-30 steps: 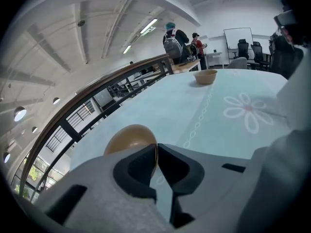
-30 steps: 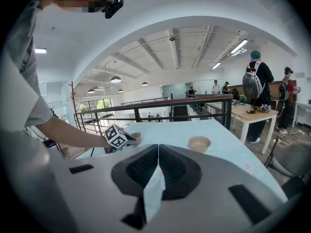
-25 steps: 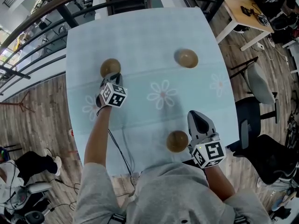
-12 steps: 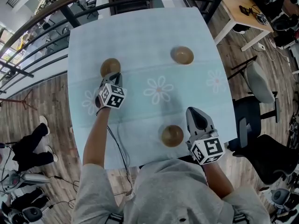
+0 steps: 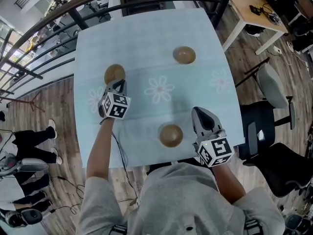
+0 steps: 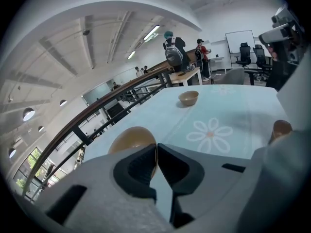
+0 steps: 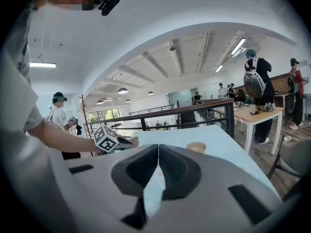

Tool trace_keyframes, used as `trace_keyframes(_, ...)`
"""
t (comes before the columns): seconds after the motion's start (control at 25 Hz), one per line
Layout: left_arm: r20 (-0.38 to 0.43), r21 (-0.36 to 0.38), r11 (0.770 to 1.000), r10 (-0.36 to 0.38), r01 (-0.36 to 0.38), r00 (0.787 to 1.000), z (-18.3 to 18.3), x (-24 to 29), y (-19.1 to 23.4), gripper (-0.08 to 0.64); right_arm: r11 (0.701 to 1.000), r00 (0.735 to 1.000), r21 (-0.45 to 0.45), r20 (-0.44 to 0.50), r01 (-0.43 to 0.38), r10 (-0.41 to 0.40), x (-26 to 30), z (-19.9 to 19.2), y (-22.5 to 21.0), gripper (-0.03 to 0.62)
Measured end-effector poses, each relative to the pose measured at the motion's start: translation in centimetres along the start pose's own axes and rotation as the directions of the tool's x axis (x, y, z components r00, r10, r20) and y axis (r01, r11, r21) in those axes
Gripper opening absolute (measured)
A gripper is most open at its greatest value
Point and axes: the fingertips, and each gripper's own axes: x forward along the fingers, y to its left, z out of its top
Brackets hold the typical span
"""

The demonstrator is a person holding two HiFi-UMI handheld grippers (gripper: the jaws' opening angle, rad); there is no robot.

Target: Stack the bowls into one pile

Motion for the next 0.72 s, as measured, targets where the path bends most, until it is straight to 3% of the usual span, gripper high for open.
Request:
trace_keyframes(0.24,-0.007,-0.035,0.999,-0.035,0.034,0.999,1.0,-3.7,-4.7,0.031,0.999,0.999,0.001,0.018,-0.047,0.047,-2.2,0.5,-0.4,0.028)
trace_keyframes(0.72,0.0,-0.016,0.991,-0.132,0.132,0.991,3.2,-9.9,-17.6,0.031,0.991,0.991,-0.014,0.029,-0.13,0.131,-6.5,0.8,-1.0,0.028)
